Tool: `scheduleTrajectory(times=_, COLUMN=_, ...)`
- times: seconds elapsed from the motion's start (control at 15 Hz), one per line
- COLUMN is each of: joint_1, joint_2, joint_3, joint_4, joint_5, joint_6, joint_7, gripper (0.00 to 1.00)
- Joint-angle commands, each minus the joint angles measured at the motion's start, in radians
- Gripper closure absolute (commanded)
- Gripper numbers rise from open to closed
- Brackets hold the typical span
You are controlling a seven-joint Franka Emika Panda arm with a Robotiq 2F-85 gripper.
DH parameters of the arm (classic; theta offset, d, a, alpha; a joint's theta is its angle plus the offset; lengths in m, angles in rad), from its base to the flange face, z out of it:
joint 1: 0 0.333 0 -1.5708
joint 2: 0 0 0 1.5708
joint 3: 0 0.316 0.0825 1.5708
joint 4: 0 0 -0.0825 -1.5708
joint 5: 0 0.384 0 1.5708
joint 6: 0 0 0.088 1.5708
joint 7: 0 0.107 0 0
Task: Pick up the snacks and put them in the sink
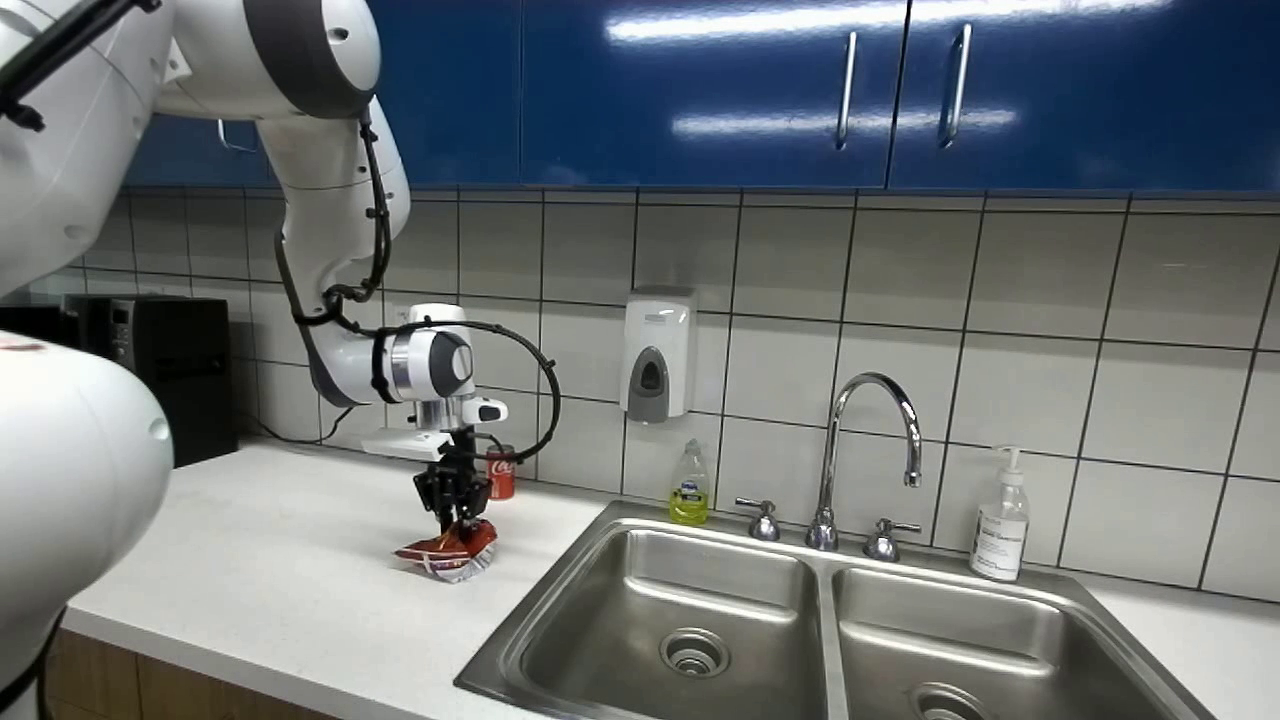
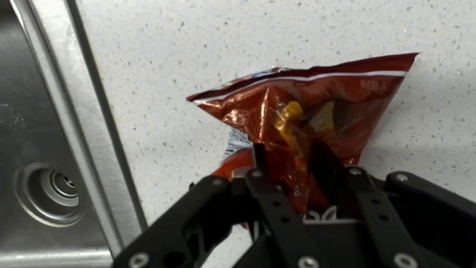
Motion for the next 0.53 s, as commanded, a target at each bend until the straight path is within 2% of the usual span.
scheduleTrajectory(times=0.0, joint_1=-0.007, joint_2=0.012, joint_3=0.0, joint_4=0.019, joint_5=-0.013, joint_6=-0.027, joint_7=0.013, gripper=0.93)
scheduleTrajectory(times=0.07, joint_1=-0.008, joint_2=0.015, joint_3=0.0, joint_4=0.018, joint_5=-0.013, joint_6=-0.027, joint_7=0.013, gripper=1.0)
scheduleTrajectory(times=0.47, joint_1=-0.026, joint_2=0.02, joint_3=-0.006, joint_4=0.017, joint_5=-0.009, joint_6=-0.034, joint_7=-0.002, gripper=1.0)
